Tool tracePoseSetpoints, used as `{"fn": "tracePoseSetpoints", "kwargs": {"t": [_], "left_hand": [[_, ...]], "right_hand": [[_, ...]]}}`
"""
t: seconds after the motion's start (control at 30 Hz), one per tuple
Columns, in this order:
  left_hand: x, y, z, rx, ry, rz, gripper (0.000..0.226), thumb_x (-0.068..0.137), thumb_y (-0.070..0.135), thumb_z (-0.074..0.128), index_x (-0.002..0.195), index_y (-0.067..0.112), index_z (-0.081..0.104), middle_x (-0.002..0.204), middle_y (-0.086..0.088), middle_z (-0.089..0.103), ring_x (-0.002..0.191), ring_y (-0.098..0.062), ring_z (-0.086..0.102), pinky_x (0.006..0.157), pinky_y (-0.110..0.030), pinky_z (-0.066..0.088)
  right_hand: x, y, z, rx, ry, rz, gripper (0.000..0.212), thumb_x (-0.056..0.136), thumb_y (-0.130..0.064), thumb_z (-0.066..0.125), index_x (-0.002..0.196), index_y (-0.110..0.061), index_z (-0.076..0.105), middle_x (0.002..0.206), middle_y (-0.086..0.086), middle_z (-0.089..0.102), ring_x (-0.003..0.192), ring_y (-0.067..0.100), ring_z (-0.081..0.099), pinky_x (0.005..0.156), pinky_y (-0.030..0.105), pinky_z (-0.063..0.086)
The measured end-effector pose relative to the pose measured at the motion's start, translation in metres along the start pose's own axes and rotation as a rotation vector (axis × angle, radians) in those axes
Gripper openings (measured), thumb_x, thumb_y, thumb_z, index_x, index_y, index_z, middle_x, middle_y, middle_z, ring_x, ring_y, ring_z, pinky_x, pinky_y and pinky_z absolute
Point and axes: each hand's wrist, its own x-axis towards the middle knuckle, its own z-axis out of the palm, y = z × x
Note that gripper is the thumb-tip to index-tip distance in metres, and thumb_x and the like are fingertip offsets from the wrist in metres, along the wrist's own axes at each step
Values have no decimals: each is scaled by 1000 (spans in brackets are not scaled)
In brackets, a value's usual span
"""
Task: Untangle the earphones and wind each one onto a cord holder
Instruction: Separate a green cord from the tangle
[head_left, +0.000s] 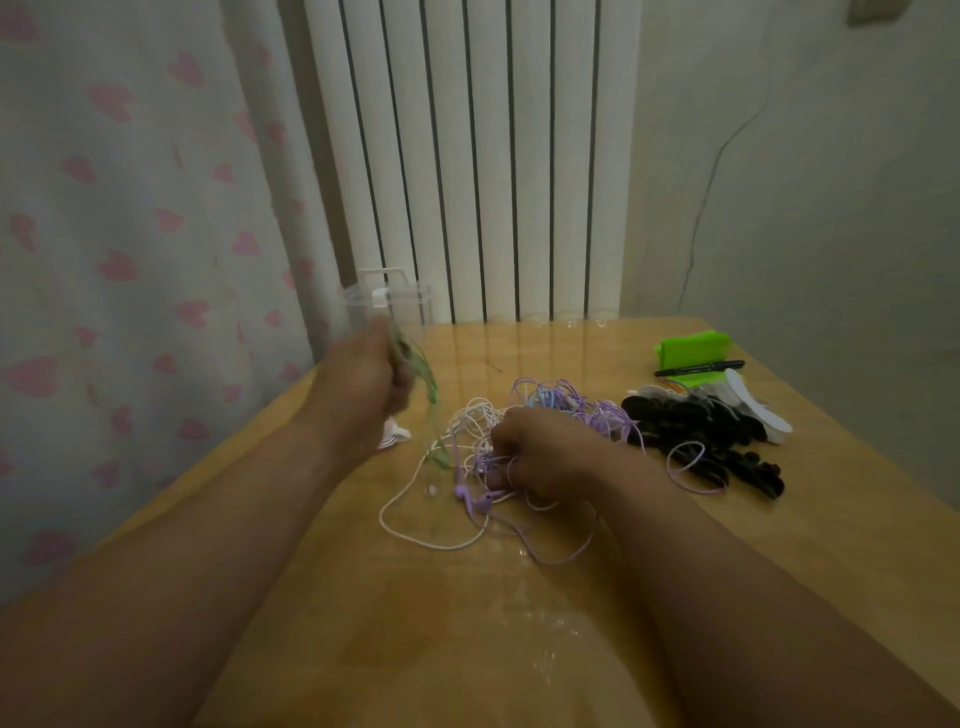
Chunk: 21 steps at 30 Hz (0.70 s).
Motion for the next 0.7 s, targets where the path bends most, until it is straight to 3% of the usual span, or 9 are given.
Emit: {"fn": "tracePoseSetpoints", "kwargs": {"t": [0.1,0.2,0.27,0.33,0.43,0.5,0.6,0.7], "left_hand": [[12,20,-22,-156,16,-13,46,101,17,41,56,24,36,55,-2,25,48,-15,17,41,-21,20],[9,11,-39,148,-45,-28,50,102,21,41,53,20,41,53,-6,30,45,-17,21,48,-28,15],[2,6,-46,297,-59,-30,41,100,17,43,59,13,44,53,-9,34,49,-17,24,53,-33,14],[-3,9,-50,366,-88,24,35,98,11,44,63,8,45,52,-10,36,50,-17,25,52,-32,17],[-4,25,-55,489,-123,128,36,95,3,42,59,6,44,49,-11,37,47,-19,28,49,-31,21],[-3,39,-55,451,-54,144,35,96,4,42,61,8,44,49,-8,38,45,-19,29,49,-30,21],[2,61,-50,306,29,100,38,100,11,41,62,14,41,48,-1,38,43,-14,27,46,-26,21],[3,74,-47,310,-31,53,38,102,15,41,64,16,41,49,-1,38,44,-15,25,46,-25,20]], "right_hand": [[0,-2,-1,13,-8,30,31,89,-43,79,79,-20,60,97,-1,61,87,19,60,82,46,56],[-5,-6,-6,39,-53,40,20,91,-36,78,91,-21,65,96,-3,64,85,16,64,77,38,57],[-10,-8,-14,101,-101,54,13,92,-24,73,102,-24,65,100,-6,63,88,16,66,76,34,60],[-16,-8,-24,250,-150,88,26,91,-17,69,114,-27,62,109,-7,61,93,17,68,79,35,62],[-19,-5,-40,331,-137,95,34,88,-22,71,118,-35,59,122,-10,59,103,12,64,87,36,60],[-17,-4,-42,237,-33,99,33,87,-30,76,115,-34,59,122,-8,56,101,11,60,83,32,56],[-12,-5,-41,-79,131,118,37,82,-46,78,111,-35,59,118,-4,48,107,18,49,91,37,50],[-14,-10,-49,-107,24,144,39,83,-47,78,114,-35,59,119,-4,51,107,19,50,90,37,51]]}}
